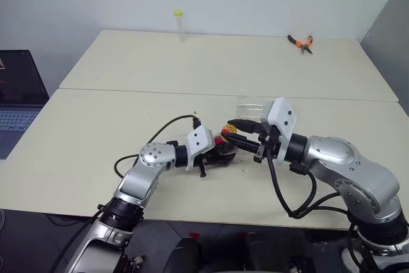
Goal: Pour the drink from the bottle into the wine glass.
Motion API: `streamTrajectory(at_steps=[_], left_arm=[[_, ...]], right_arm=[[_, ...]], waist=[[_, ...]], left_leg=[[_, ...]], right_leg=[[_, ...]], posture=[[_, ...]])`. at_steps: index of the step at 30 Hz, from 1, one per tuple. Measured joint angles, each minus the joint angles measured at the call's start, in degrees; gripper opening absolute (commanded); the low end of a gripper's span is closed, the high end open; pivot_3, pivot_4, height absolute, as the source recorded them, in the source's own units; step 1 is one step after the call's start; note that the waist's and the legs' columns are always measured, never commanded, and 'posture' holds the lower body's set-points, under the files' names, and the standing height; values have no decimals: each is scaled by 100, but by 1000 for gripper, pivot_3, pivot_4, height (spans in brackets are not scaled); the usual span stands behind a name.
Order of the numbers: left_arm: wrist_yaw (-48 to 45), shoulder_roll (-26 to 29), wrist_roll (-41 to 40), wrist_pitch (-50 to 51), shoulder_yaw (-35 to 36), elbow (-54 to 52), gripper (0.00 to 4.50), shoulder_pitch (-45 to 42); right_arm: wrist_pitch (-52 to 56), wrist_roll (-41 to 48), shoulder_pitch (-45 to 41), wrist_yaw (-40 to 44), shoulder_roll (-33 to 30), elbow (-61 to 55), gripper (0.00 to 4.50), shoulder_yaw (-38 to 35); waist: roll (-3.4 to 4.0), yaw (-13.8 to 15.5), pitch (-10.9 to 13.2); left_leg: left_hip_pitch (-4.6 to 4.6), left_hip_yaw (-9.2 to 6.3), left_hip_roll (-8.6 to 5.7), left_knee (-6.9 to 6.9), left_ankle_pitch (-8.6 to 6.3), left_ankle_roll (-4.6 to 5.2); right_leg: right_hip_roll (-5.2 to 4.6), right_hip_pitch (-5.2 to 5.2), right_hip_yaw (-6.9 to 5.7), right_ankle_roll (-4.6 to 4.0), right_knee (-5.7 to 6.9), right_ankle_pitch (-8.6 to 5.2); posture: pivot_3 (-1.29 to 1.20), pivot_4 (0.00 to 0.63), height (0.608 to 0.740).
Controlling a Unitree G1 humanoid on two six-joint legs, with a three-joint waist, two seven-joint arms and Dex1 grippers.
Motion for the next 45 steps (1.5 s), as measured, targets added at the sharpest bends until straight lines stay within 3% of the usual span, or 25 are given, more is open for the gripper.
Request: streamTrajectory(at_steps=[6,10,13,17,23,29,32,37,45], left_arm=[[-285,167,-80,325,-102,-277,769,5],[-286,202,-81,484,-129,-378,743,-27],[-285,196,-81,519,-130,-379,739,-57],[-285,122,-81,515,-156,-396,739,-67],[-373,34,-213,408,-202,-466,738,-20],[-81,-138,-197,247,-180,-392,738,-44],[138,-234,-179,247,-138,-319,738,-45],[547,-495,-91,197,-102,-44,737,-59],[727,-587,-6,20,-80,241,719,-110]], right_arm=[[-1356,-347,-1177,2378,-708,1668,1164,656],[-2937,-930,-2080,3782,-903,2802,1164,1278],[-3503,-1117,-2358,4223,-931,3229,1165,1404],[-3055,-1045,-2263,4331,-1123,3059,1165,1221],[-1117,-300,-937,3307,-1362,1894,3215,268],[341,1098,433,888,-523,59,3245,-1489],[735,1632,1165,-394,91,-672,3245,-1837],[792,1400,1604,-1966,994,-1440,3245,-1363],[407,422,1562,-2466,1138,-1351,3245,-795]], waist=[[5,-20,4],[5,-29,3],[5,-36,2],[5,-17,2],[9,65,5],[13,128,7],[14,142,8],[17,117,7],[17,116,7]], left_leg=[[1,9,7,-1,0,1],[13,9,14,-3,0,-1],[26,6,18,-5,1,-3],[24,3,16,-5,12,-23],[-16,-1,1,7,13,-27],[-13,-8,3,5,12,-27],[-9,-2,2,3,12,-25],[-3,3,0,3,13,-25],[-3,3,0,2,13,-26]], right_leg=[[14,1,-6,-1,0,0],[10,7,-3,0,-3,0],[9,16,0,-1,-1,0],[4,16,6,-2,-1,1],[-16,-6,2,-2,-12,1],[-16,-1,-3,-2,-8,1],[-15,-3,1,-1,-1,1],[-6,-4,6,0,2,0],[-3,-3,3,0,0,0]], posture=[[0,150,740],[0,150,740],[0,150,740],[0,150,740],[0,150,740],[0,150,740],[0,150,740],[0,150,740],[0,150,740]])
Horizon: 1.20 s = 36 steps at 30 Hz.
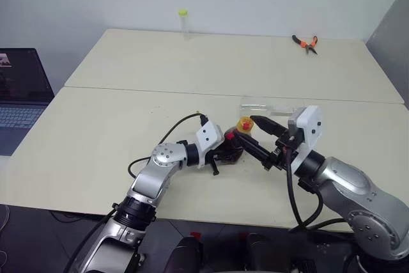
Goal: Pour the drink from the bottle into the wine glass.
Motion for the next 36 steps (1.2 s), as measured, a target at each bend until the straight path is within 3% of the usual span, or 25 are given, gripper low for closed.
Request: streamTrajectory(at_steps=[17,23,24,32,36], left_arm=[[46,-29,45,-101,0,47,719,0],[45,-28,45,-120,0,55,719,0],[45,-29,45,-124,0,59,719,0],[42,-64,43,-125,-1,66,718,0],[-137,0,-30,56,-7,-28,694,11]], right_arm=[[-393,-765,46,23,286,352,3245,402],[-367,-767,41,9,315,361,1334,362],[-359,-764,38,14,316,361,1191,362],[-294,-699,-162,387,-5,478,1194,237],[-655,-493,-816,1951,-981,1304,1194,171]], waist=[[0,-54,0],[0,-76,0],[0,-82,0],[0,-95,0],[0,-103,0]], left_leg=[[0,-3,0,0,0,0],[0,-3,1,0,0,1],[0,-3,1,0,0,1],[0,-1,0,1,0,2],[5,10,-4,3,-12,26]], right_leg=[[1,0,0,0,1,0],[1,0,0,0,1,0],[1,0,0,0,1,0],[2,1,1,0,1,0],[20,10,-6,0,-1,0]], posture=[[0,150,740],[0,150,740],[0,150,740],[0,150,740],[0,150,740]])
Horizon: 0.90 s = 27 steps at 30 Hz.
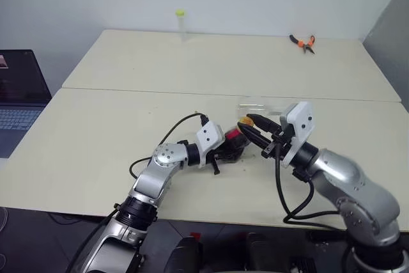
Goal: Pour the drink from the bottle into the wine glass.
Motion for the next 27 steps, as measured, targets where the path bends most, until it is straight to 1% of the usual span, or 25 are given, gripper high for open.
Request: streamTrajectory(at_steps=[3,4,7,10,12,13,16,19,20,24,25,27], left_arm=[[-159,142,-84,244,-57,-256,664,46],[-183,157,-94,314,-65,-318,664,49],[-213,309,-165,491,-81,-541,663,126],[-248,379,-202,573,-102,-713,663,197],[-261,377,-223,574,-117,-762,662,235],[-274,384,-243,574,-108,-775,662,258],[-294,389,-313,566,-90,-799,655,312],[-305,337,-313,498,-119,-835,647,362],[-289,315,-311,458,-116,-834,647,362],[-145,190,-287,338,-108,-808,647,347],[-90,181,-272,300,-99,-787,647,338],[-33,164,-255,278,-75,-709,647,330]], right_arm=[[-440,33,-742,1523,-699,1017,1194,211],[-544,30,-960,1894,-813,1293,1194,291],[-907,-29,-1864,3070,-910,2489,1194,752],[-1008,-45,-2283,3749,-950,3064,1194,961],[-960,-44,-2344,3940,-1017,3110,1926,980],[-904,-47,-2348,3953,-1054,3112,2218,971],[-468,-20,-2108,3874,-1231,2966,3300,781],[-6,181,-1494,3331,-1196,2467,4344,347],[118,291,-1317,3116,-1118,2220,4500,142],[515,890,-743,2039,-761,1056,4500,-838],[628,1051,-493,1562,-603,600,4500,-1165],[723,1122,-181,1011,-350,75,4500,-1330]], waist=[[1,-28,1],[1,-29,0],[1,-53,1],[1,-21,1],[1,-6,1],[1,-3,1],[1,14,1],[1,33,2],[2,43,2],[3,51,2],[3,57,2],[5,56,1]], left_leg=[[1,3,7,-3,-1,1],[2,2,7,-5,-1,1],[8,4,17,-4,0,1],[-1,-3,17,-4,1,-3],[-7,-10,12,-4,12,-23],[-7,-12,10,-3,13,-24],[-13,-10,1,2,13,-25],[-16,-10,1,2,13,-25],[-17,-13,2,1,13,-25],[-13,-15,5,3,13,-25],[-10,-15,5,2,13,-25],[-8,-14,5,0,13,-24]], right_leg=[[7,-1,-1,-1,-1,0],[8,1,-3,-1,0,0],[14,0,1,-3,3,1],[10,-3,-3,-4,-2,1],[-17,-4,-4,-4,-8,1],[-22,-4,-3,-4,-9,1],[-33,-5,1,-3,-14,1],[-35,-11,3,-2,-8,1],[-35,-11,1,-2,-8,1],[-31,-9,-1,-2,-1,1],[-31,-6,-2,-2,0,1],[-29,-6,1,-2,1,1]], posture=[[0,150,740],[0,150,740],[0,150,740],[0,150,740],[0,150,740],[0,150,740],[0,150,740],[0,150,740],[0,150,740],[0,150,740],[0,150,740],[0,150,740]])
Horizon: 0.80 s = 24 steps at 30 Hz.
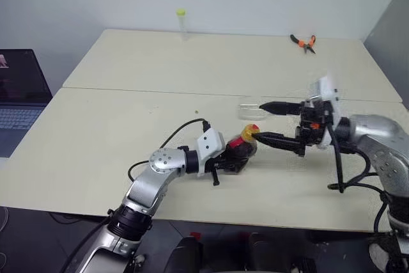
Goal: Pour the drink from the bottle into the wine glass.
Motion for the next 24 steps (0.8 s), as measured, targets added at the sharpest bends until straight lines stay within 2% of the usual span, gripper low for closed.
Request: streamTrajectory(at_steps=[4,9,15,24], left_arm=[[108,-77,86,-90,7,211,647,-23],[143,-247,148,-210,0,387,647,-226],[159,-282,213,-277,-3,570,647,-239],[235,-280,240,-296,-22,591,647,-228]], right_arm=[[86,-214,241,-1304,786,-785,4500,442],[-263,-1245,147,-2201,1322,-724,4500,1290],[-501,-1730,206,-2291,1222,-371,4500,1286],[-368,-902,960,-1521,442,-642,4500,297]], waist=[[4,-51,1],[4,-49,1],[4,-49,1],[4,-46,1]], left_leg=[[3,4,-1,0,1,-1],[2,2,-5,1,2,-3],[2,3,-5,-1,2,-3],[3,8,-5,0,-9,17]], right_leg=[[3,-3,6,1,6,0],[5,-3,4,1,2,-1],[5,-4,5,1,1,0],[6,2,0,1,1,-1]], posture=[[0,150,740],[0,150,740],[0,150,740],[0,150,740]])
